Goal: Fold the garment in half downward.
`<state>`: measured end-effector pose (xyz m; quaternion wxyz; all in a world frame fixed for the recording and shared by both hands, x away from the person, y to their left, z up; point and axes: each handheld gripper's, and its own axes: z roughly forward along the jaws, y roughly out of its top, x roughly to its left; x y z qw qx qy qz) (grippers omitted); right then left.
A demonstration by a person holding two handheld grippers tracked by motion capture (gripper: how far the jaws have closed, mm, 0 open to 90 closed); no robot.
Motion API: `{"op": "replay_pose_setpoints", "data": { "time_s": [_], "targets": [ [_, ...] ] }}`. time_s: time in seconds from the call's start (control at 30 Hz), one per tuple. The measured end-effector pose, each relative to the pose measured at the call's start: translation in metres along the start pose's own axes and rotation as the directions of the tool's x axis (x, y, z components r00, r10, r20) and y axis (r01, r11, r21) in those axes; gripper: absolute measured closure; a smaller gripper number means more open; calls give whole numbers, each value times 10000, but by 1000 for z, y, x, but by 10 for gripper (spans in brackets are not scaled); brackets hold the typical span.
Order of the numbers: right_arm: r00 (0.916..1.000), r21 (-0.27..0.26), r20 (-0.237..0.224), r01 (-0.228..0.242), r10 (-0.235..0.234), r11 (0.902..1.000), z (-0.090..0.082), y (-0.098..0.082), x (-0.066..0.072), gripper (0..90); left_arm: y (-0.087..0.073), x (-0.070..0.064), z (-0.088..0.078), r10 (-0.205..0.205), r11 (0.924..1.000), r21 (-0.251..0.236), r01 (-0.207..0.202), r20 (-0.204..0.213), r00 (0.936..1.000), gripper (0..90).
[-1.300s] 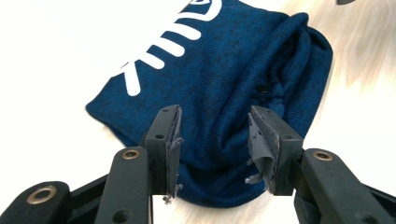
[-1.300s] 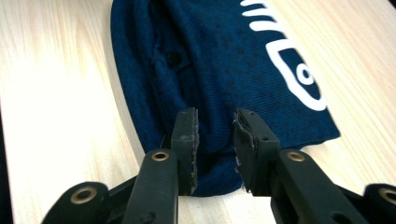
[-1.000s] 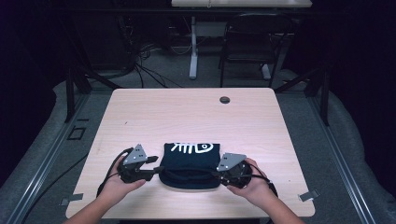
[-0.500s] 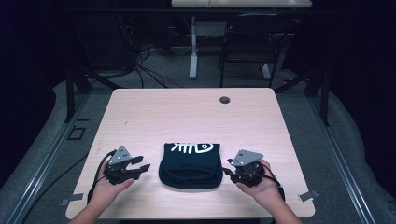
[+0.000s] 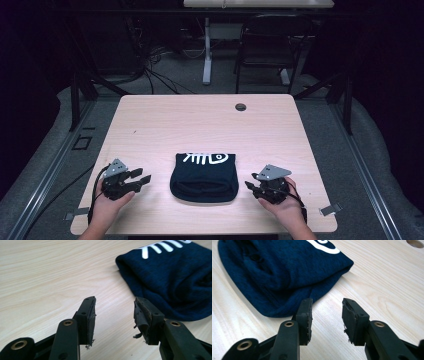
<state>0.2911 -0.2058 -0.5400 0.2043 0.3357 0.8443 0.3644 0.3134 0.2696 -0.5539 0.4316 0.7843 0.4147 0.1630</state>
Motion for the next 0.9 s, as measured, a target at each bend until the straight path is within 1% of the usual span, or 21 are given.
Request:
{"op": "replay_pose_setpoints", "data": {
  "time_s": [0.1,0.23,0.33,0.4,0.43,0.7,0.9],
  "targets": [
    [9998,-16,196,42,-42,10000,2,-3,1,593,-4,2,2,-89,9999,94,89,-30,10000,523],
    [9996,-24,282,100,-99,9999,4,-6,3,591,-7,3,3,-185,9996,191,187,-111,9998,524],
    [9995,-88,311,-7,10,10000,5,-7,4,587,-9,4,4,-205,9995,231,206,-53,9998,524],
    [9995,-64,320,5,-3,10000,6,-8,5,585,-10,4,6,-202,9993,307,202,22,9998,524],
    [9995,-79,316,6,-4,10000,7,-8,5,584,-10,4,7,-265,9991,321,263,69,9996,524],
    [9998,-126,130,-116,118,9999,11,-9,7,580,-11,-2,13,51,9982,597,-60,159,9999,522],
    [9999,-120,59,-128,128,9998,12,-9,8,576,-10,-5,15,166,9983,549,-181,273,9995,514]
  ]
}}
